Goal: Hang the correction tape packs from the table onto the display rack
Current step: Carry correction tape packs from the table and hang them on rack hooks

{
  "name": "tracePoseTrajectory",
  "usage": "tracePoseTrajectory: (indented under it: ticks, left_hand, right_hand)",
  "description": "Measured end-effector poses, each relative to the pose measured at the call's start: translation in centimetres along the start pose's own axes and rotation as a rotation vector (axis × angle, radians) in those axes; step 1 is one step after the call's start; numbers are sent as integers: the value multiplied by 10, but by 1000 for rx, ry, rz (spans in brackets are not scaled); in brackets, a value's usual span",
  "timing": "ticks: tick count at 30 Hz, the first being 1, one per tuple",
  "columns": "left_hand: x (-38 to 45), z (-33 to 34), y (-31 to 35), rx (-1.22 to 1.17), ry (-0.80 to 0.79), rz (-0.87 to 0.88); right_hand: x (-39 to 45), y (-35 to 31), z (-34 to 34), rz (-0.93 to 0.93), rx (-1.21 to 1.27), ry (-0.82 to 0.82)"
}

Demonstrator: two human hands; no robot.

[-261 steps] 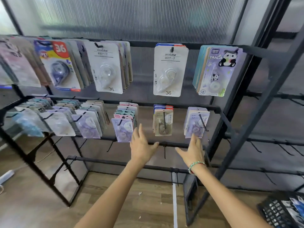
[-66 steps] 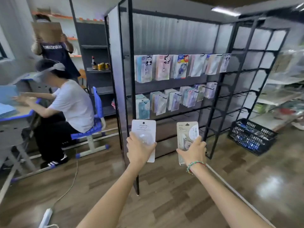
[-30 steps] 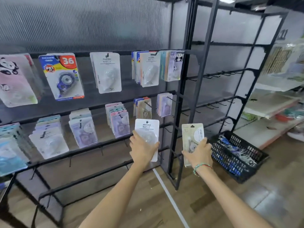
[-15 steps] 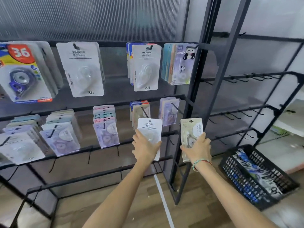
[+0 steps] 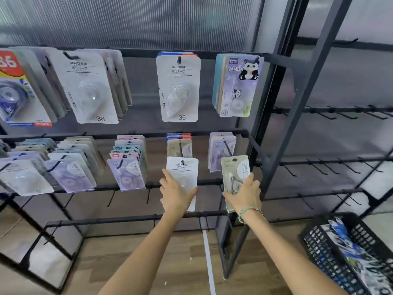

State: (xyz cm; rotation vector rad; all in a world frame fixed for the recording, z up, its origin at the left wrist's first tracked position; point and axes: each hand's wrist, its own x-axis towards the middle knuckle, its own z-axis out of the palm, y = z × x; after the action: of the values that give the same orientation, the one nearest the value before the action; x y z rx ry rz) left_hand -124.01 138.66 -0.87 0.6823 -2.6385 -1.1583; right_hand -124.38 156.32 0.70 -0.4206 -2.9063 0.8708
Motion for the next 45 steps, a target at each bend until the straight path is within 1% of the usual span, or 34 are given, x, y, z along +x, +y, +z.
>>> tracePoseTrajectory:
  ticks: [10,19,24,30,34,37,41,43,45]
  left_hand:
    - [26,17,2,-73,26,3]
    - [83,31,8,-139,62,61]
    - [99,37,5,-183,56,98]
    - [99,32,2,-117,53,117]
    - [81,16,-6,-19,61,122]
    - [56,-4,-19,20,71,174]
    - [15,-44,-48,124,131,210]
    - [-8,-71,-72,222,156,192]
    - [-32,-101,-102,292,182,137]
  right_hand:
    - [37,-3,17,-41,15,-46]
    - [93,-28,51,-17,117,-7]
    - [106,-34,63,-13,178,40]
    - [98,-34,62,4,169,27]
    - [74,-31,59,5,71,-17]
    - [46,-36,52,-104,-10,-89]
    - [-1,-55,51,-364,-74,-217]
    - [-29,-71,57,-508,-77,-275]
    - [-62,-93,67,-640,-69,-328]
